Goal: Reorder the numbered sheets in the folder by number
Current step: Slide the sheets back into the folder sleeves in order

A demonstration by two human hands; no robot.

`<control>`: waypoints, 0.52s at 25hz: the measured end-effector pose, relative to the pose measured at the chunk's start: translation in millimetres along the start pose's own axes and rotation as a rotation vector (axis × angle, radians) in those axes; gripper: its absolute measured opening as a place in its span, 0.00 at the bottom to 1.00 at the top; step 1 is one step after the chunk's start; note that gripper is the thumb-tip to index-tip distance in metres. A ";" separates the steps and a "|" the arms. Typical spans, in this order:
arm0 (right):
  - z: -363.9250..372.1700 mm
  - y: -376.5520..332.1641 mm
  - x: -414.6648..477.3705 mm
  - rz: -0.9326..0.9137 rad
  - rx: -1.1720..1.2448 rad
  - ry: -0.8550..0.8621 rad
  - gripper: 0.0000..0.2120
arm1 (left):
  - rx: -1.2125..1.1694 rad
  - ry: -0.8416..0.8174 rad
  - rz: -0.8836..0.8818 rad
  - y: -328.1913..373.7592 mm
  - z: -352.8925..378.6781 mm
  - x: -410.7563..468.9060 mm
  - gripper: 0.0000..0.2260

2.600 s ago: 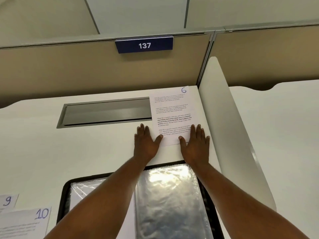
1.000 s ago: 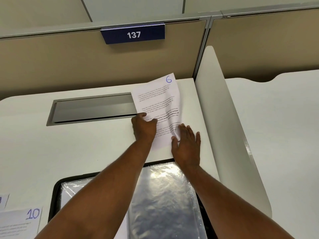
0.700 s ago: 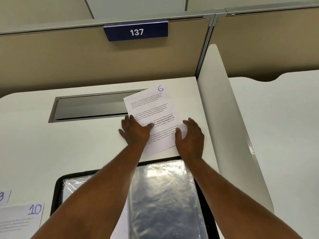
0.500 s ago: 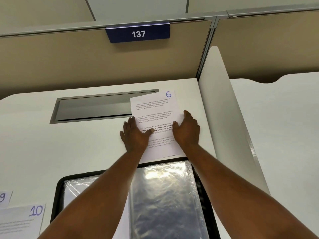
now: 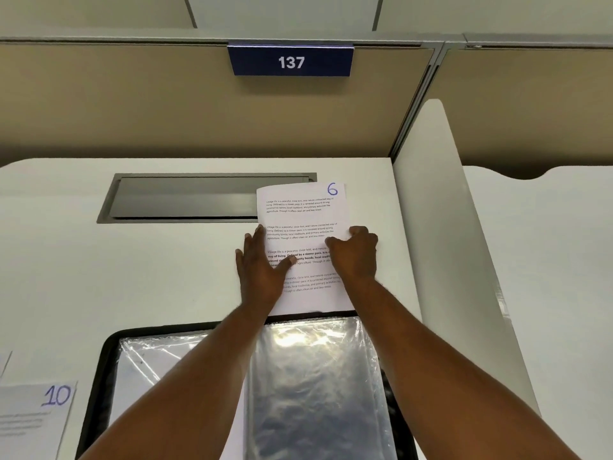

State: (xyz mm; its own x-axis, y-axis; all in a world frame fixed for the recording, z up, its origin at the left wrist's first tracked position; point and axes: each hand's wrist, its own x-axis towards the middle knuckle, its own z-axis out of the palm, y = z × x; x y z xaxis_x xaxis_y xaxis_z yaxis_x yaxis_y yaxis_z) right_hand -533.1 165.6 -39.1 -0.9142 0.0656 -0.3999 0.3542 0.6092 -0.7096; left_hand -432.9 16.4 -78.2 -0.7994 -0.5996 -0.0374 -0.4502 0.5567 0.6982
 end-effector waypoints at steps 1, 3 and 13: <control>1.6 0.6 -4.1 -0.036 -0.038 0.008 0.32 | -0.001 0.012 0.015 -2.2 0.7 0.3 0.41; 6.3 3.5 -9.9 -0.100 -0.109 0.010 0.34 | 0.004 0.037 0.044 -5.1 2.7 0.2 0.40; 3.3 -1.3 -11.5 -0.047 0.024 -0.011 0.16 | -0.050 0.074 0.062 -11.4 9.4 -1.9 0.40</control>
State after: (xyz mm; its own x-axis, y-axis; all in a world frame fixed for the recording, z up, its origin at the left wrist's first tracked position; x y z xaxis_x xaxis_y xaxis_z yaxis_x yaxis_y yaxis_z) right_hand -522.4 161.4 -35.4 -0.9279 0.0282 -0.3719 0.3153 0.5918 -0.7418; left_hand -430.0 16.6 -92.8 -0.7925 -0.6071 0.0586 -0.3789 0.5653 0.7327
